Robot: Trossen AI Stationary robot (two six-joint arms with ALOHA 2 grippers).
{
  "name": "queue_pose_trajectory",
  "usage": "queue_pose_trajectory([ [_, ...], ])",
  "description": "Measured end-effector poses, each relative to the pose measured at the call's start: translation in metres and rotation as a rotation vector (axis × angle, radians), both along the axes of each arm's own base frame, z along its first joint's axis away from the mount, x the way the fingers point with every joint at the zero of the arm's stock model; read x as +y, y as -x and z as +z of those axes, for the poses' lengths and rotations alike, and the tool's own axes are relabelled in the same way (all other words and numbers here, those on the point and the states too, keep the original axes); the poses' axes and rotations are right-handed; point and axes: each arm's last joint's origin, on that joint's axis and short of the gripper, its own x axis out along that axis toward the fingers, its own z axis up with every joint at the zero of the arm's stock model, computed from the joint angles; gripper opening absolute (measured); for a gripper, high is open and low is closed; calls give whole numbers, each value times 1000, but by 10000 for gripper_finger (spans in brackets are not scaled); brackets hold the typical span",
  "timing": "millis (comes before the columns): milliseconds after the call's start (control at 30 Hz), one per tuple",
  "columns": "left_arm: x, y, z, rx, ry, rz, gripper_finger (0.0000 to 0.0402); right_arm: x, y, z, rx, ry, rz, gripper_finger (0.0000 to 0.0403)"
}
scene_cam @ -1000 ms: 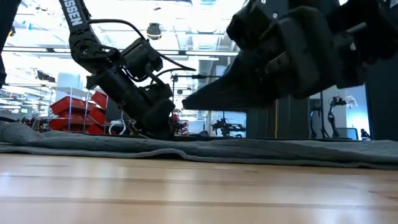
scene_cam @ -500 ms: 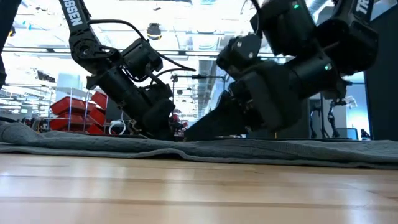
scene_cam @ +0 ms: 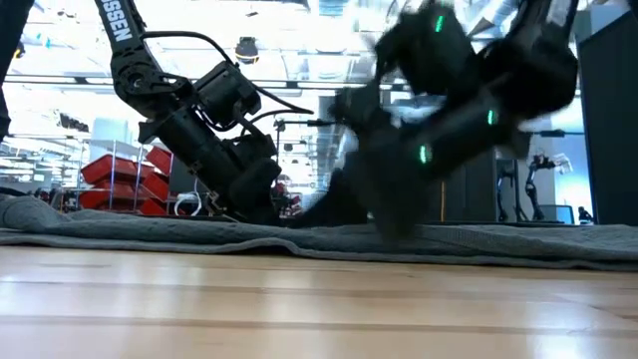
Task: Roll towel
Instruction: Fold the gray towel
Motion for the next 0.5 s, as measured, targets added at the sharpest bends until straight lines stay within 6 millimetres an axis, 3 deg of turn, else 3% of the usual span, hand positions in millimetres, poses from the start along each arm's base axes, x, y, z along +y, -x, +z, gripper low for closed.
queue_pose_trajectory([
  [267, 0, 0, 0, 1, -2, -3, 153, 10, -4, -5, -34, -59, 64, 0],
  [500, 0, 0, 0, 3, -5, -7, 153, 33, -7, 4, -49, -123, 216, 0],
])
